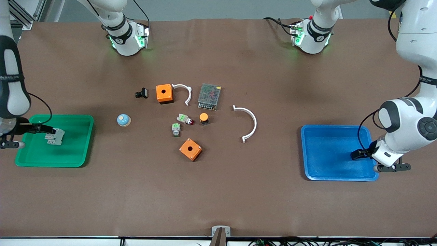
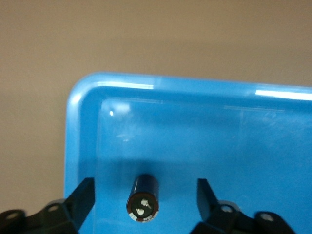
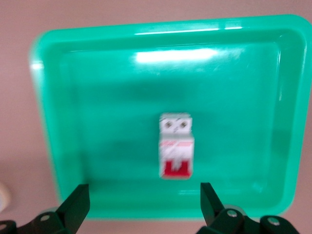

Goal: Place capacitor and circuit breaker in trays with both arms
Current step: 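Lower the capacitor into the blue tray while the right gripper lowers the breaker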

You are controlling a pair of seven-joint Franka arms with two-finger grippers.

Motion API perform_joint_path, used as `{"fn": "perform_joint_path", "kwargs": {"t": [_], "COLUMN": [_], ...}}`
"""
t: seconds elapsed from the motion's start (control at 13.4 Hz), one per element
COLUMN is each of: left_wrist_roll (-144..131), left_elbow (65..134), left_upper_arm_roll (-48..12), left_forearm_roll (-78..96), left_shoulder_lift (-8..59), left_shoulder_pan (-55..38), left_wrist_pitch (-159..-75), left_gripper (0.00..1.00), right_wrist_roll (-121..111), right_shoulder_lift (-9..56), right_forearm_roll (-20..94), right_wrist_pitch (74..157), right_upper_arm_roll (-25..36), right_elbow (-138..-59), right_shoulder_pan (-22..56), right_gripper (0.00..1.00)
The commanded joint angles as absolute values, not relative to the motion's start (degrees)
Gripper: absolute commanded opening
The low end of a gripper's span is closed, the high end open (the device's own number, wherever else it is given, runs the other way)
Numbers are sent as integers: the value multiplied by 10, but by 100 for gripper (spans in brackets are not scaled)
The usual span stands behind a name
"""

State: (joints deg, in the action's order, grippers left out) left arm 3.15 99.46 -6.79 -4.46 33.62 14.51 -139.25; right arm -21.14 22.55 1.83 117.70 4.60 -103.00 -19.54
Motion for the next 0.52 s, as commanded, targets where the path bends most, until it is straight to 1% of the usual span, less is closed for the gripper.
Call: {"fn": "perform_joint_path", "kwargs": {"t": [0.0,0.07,0.3,0.45], "left_wrist_roll": [26,26,7,-12], "left_elbow": [989,973,922,920], "left_upper_arm_roll": [-69,-71,-89,-97], "left_forearm_roll": [-55,-55,-55,-55], "left_shoulder_lift": [289,280,251,215], "left_shoulder_pan": [133,133,126,113], "left_wrist_pitch": [-1362,-1334,-1235,-1200], "left_gripper": [100,100,100,100], "right_wrist_roll": [-152,-136,-81,-59], "right_shoulder_lift": [148,127,47,12], "right_forearm_roll": [18,18,18,20], "right_wrist_pitch": [1114,1101,1102,1102], "right_upper_arm_roll": [45,45,44,44], "right_elbow": [-1055,-1064,-1134,-1157], "right_shoulder_pan": [-159,-145,-95,-65], "right_gripper": [100,100,100,100]}}
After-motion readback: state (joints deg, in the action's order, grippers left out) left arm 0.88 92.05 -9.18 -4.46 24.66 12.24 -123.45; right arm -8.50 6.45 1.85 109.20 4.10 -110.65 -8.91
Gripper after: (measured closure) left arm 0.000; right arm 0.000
